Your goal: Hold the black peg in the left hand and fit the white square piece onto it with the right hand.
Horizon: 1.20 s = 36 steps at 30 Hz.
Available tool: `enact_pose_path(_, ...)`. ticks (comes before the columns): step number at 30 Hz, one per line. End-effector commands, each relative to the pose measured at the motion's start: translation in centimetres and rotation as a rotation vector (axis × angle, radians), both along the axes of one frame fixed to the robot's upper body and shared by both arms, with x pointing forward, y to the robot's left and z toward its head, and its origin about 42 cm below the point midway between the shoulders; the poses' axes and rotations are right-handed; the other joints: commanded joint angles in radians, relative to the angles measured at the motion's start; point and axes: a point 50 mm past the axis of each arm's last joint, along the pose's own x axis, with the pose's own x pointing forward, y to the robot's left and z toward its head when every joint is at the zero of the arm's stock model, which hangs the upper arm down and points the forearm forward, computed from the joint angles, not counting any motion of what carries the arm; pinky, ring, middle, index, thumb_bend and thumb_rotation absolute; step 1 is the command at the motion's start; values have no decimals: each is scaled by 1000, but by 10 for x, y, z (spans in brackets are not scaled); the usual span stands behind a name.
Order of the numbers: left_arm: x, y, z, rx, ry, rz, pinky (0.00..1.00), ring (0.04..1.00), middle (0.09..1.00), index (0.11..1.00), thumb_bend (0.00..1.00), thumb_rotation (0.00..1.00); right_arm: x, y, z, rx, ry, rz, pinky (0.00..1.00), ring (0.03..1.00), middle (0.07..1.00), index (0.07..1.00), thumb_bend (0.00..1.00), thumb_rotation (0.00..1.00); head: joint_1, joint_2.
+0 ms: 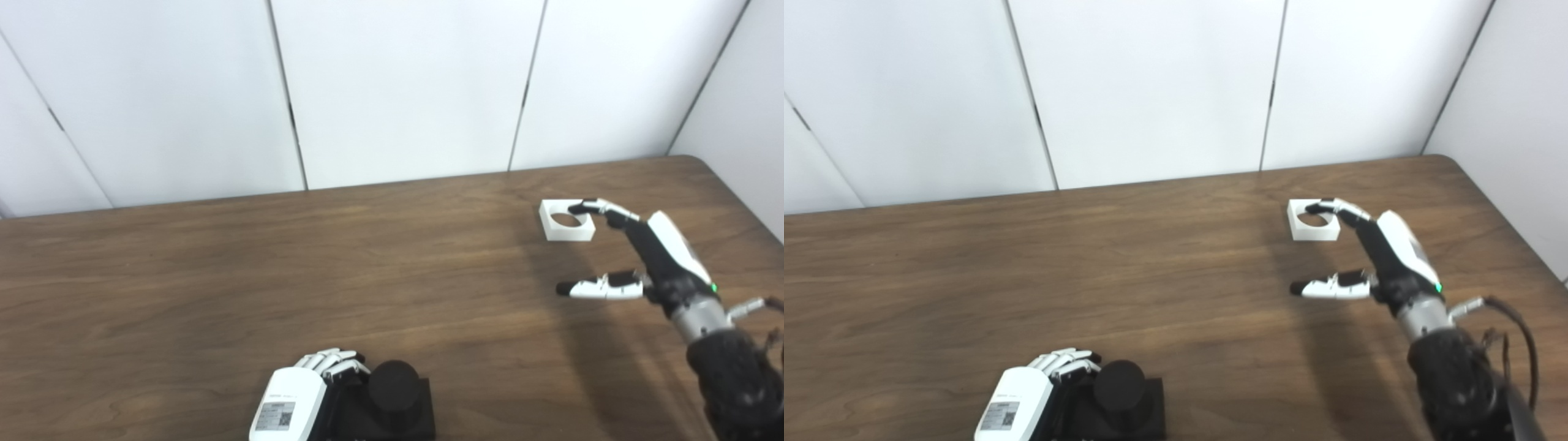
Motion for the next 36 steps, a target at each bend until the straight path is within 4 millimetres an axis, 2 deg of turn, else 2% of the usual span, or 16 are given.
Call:
enact_pose_path(1, -11, 0, -23, 68, 147, -21, 737, 789, 755, 489, 509, 50, 22, -7, 26, -110, -81, 17, 864, 947, 904, 782, 824, 87, 0, 1)
enact_pose_path(4, -11, 0, -23, 71, 148, -23, 741, 790, 755, 489, 509, 50, 47, -17, 31, -206, -57, 14, 902, 968, 918, 778, 869, 86, -6, 0)
enact_pose_path(9, -10, 0, -23, 57, 150, -18, 743, 789, 753, 489, 509, 50, 81, -28, 38, -310, -11, 4, 988, 1000, 945, 777, 889, 115, 0, -11)
enact_pose_path(19, -9, -3, -23, 69, 146, -1, 738, 781, 747, 489, 511, 51, 135, -40, 34, -443, 95, -4, 998, 1000, 951, 792, 878, 147, 12, -23)
enact_pose_path(27, -11, -6, -20, 75, 147, -2, 748, 787, 750, 489, 510, 51, 158, -43, 27, -541, 172, 30, 977, 1000, 941, 792, 873, 153, 17, -22)
enact_pose_path(36, -11, -9, -19, 56, 148, 7, 747, 784, 749, 489, 511, 49, 173, -46, 17, -608, 233, 48, 941, 976, 926, 767, 877, 149, 26, -20)
